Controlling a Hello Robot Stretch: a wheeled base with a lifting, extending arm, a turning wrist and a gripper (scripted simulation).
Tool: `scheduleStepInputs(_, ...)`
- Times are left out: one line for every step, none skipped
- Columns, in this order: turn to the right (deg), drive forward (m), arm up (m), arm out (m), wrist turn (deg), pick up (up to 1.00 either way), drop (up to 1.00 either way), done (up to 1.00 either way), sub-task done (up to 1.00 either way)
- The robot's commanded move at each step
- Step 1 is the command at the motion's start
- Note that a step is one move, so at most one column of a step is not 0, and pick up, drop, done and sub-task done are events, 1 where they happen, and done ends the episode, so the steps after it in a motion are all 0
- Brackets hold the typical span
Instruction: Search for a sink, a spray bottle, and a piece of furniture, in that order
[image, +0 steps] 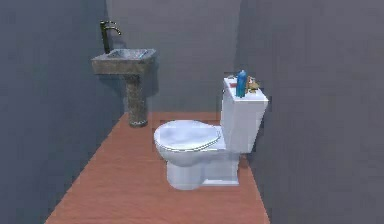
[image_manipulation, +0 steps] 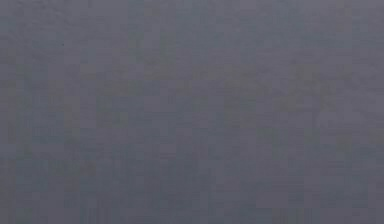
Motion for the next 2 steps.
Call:
scheduleStepInputs(-24.0,0.0,0.0,0.0,0.0,0.0,0.0,0.0,0.0)
scheduleStepInputs(0.0,1.0,0.0,0.0,0.0,0.0,0.0,0.0,0.0)
